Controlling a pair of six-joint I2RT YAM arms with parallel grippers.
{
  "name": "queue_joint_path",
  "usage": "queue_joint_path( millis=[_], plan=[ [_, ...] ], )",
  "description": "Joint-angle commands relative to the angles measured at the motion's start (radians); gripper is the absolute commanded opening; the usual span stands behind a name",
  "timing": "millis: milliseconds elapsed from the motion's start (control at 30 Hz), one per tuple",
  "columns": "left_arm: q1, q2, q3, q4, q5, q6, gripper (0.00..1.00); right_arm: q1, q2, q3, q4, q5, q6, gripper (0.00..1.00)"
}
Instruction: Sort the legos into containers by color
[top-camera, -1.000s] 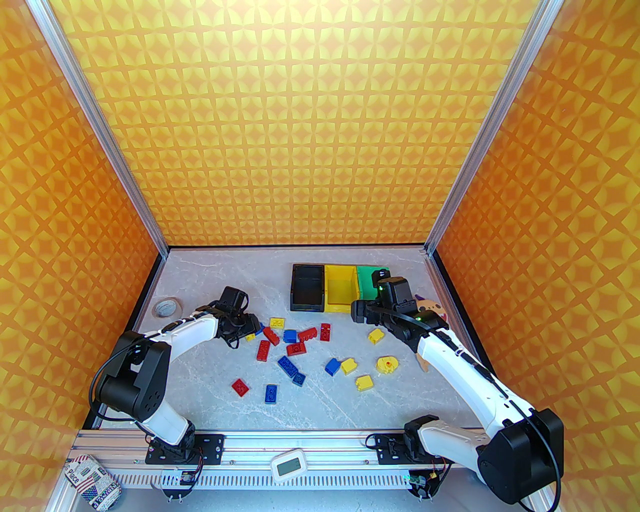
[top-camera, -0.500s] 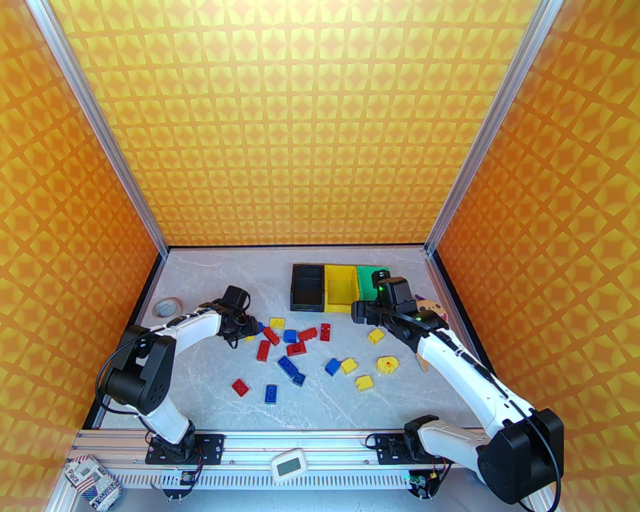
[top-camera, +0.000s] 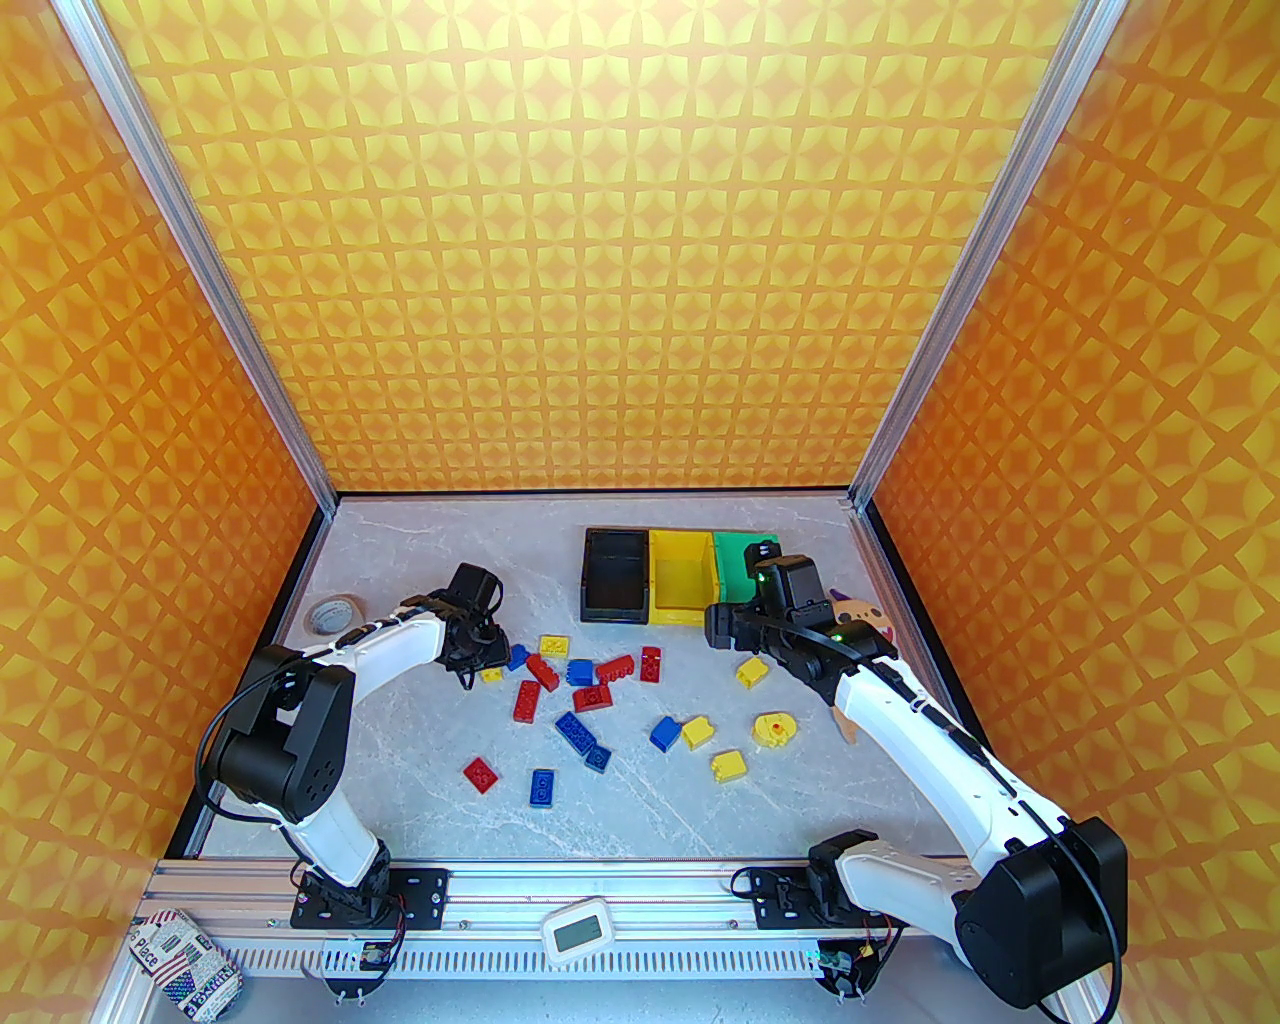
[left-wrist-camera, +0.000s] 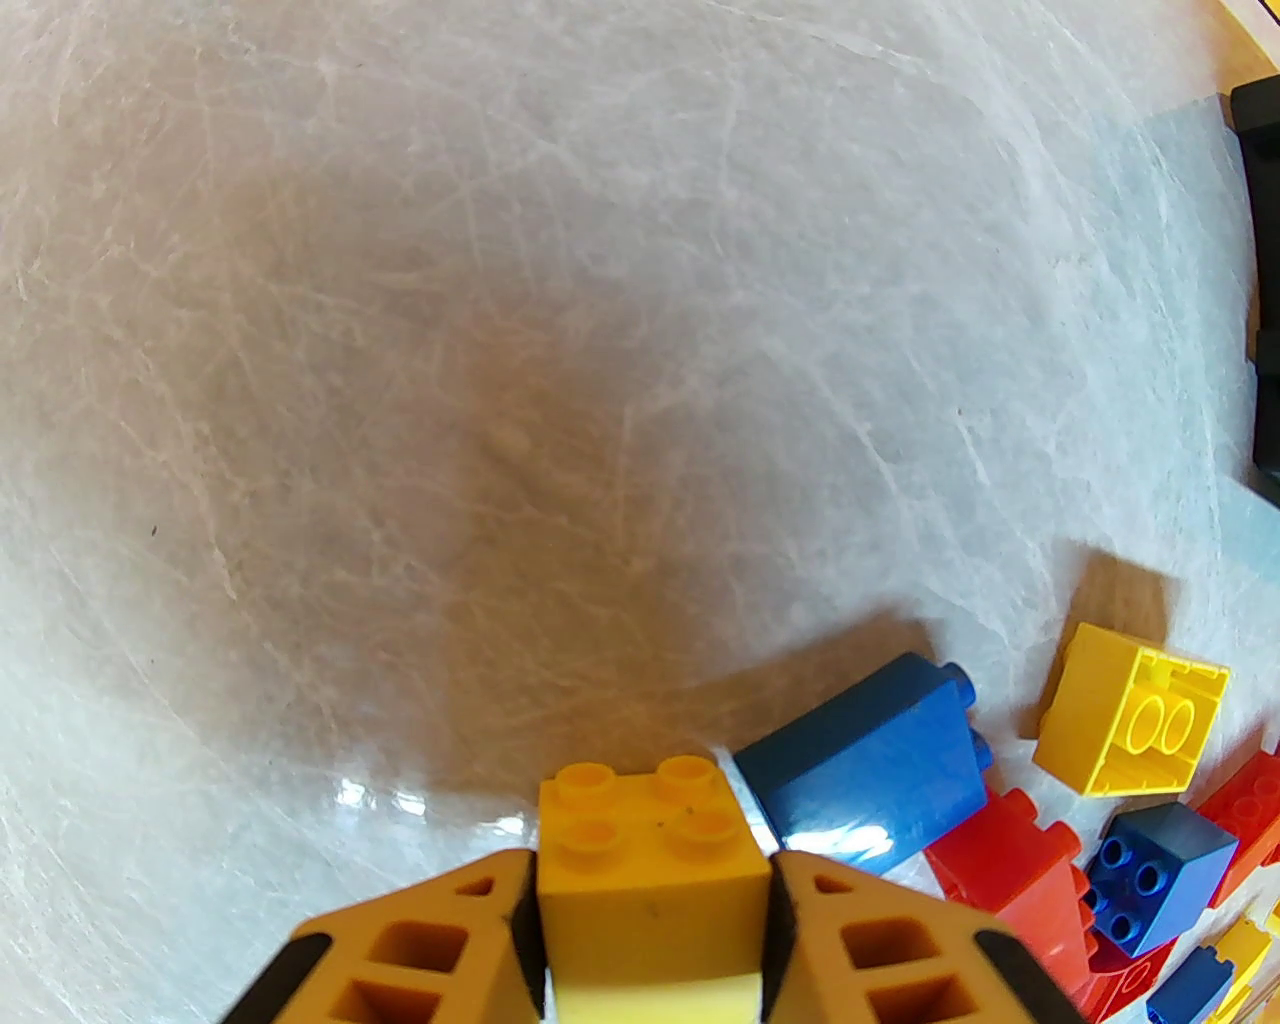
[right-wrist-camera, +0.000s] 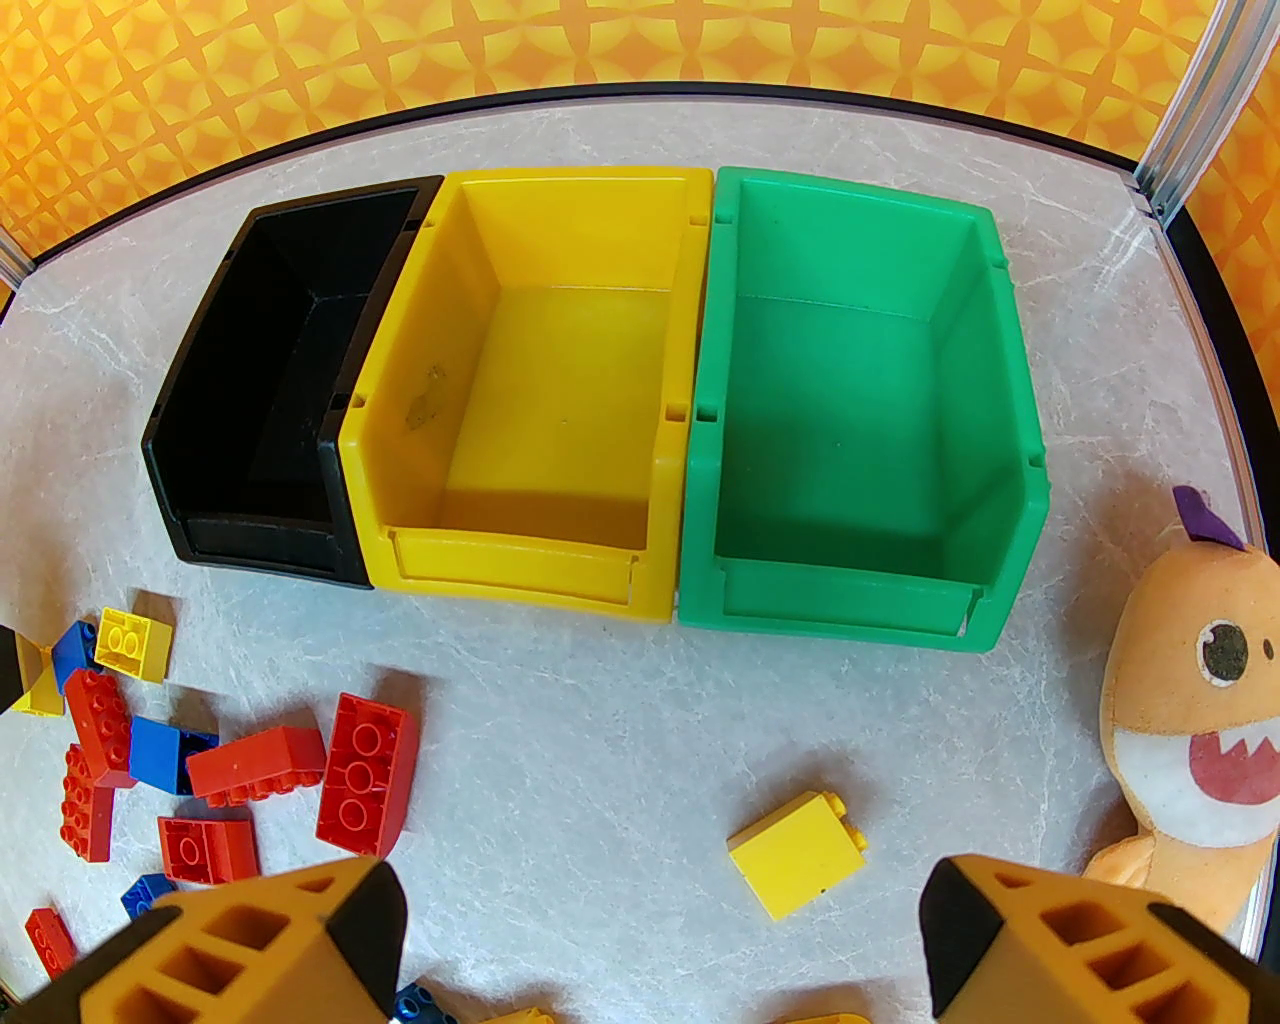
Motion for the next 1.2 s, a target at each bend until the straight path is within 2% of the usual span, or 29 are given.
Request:
queue_joint_path(
  millis=[0, 267, 433, 900, 1000, 1167],
  plan=[
    [0.005, 0.011, 0.053, -0.057, -0.024, 0.050, 0.30, 0.005, -0.010, 0.008, -0.016, 0.018, -0.013, 0.89],
    [-0.008, -0.023, 0.253, -0.172, -0.053, 0.112, 0.28, 0.005, -0.010, -0.001, -0.003, 0.008, -0.001, 0.89],
    [-0.050, 0.021, 0.410, -0.206, -0.053, 0.135, 0.28, 0.004, -0.009, -0.005, 0.000, 0.004, 0.000, 0.89],
    [-0.185, 0.415, 1.041, -0.316, -0.042, 0.186, 0.27, 0.005, -0.052, -0.036, -0.011, -0.006, 0.016, 0.88],
    [-0.190, 0.505, 1.177, -0.346, -0.037, 0.194, 0.27, 0.004, -0.065, -0.041, -0.023, -0.006, 0.016, 0.88],
    [-0.192, 0.616, 1.300, -0.344, 0.021, 0.241, 0.27, 0.004, -0.085, -0.050, -0.035, -0.009, 0.013, 0.88]
  ],
)
